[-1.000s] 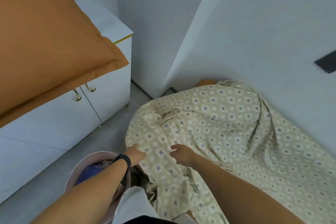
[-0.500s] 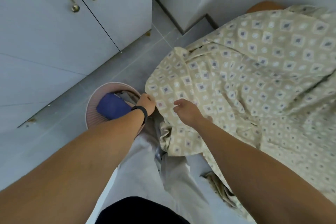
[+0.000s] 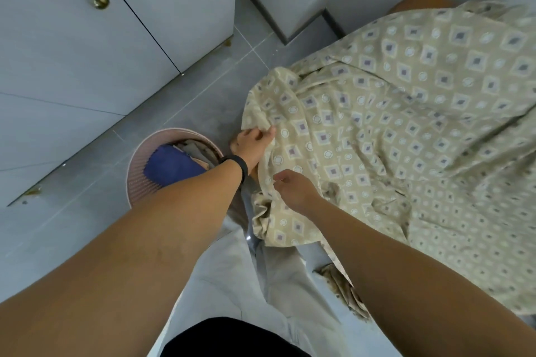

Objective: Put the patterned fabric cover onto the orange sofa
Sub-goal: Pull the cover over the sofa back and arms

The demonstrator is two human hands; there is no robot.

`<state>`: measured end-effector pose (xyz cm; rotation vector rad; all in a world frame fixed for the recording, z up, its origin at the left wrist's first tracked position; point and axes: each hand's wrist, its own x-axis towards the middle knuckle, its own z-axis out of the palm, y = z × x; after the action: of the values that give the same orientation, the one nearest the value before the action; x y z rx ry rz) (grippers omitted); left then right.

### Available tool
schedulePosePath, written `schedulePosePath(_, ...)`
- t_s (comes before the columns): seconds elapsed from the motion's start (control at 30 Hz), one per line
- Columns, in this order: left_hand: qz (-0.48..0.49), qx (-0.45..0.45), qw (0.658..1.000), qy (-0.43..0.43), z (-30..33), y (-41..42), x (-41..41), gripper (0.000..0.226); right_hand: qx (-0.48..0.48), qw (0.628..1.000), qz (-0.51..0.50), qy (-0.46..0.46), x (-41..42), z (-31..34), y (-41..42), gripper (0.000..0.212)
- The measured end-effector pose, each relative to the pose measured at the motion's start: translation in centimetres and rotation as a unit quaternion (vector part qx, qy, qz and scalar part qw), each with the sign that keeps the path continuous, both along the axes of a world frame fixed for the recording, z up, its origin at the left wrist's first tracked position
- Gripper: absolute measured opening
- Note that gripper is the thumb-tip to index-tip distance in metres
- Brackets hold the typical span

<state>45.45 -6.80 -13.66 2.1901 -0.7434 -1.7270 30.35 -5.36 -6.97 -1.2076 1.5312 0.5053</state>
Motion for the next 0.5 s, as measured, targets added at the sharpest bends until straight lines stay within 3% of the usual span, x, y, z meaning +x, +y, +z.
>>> schedulePosePath(0.07, -0.046, -0.033, 0.998, 0.011, 1.5, -0.7, -0.2, 0.050, -0.037, 0.999, -0.023, 0.015, 0.5, 0.4, -1.2, 0.031)
schedulePosePath(0.2, -0.021, -0.093, 0.994, 0.055, 2.5, -0.9, -0.8, 0.024, -0.068, 0.996, -0.013, 0.051, 0.8, 0.0, -2.8, 0.043)
schedulePosePath(0.3, -0.021, -0.162, 0.984, 0.072, 3.2, -0.8, -0.3, 0.040, -0.079, 0.994, 0.043, 0.059, 1.5, -0.6, -2.9, 0.031)
schedulePosePath(0.4, -0.008, -0.146, 0.982, 0.120, 2.6, 0.4, 1.3, 0.049, -0.119, 0.992, 0.011, 0.027, 2.7, 0.3, -2.2, 0.023)
schedulePosePath(0.5, 0.060, -0.112, 0.976, 0.178, 4.5, 0.7, 3.5, 0.011, -0.151, 0.983, -0.081, -0.059, 3.9, 2.4, -1.7, 0.024)
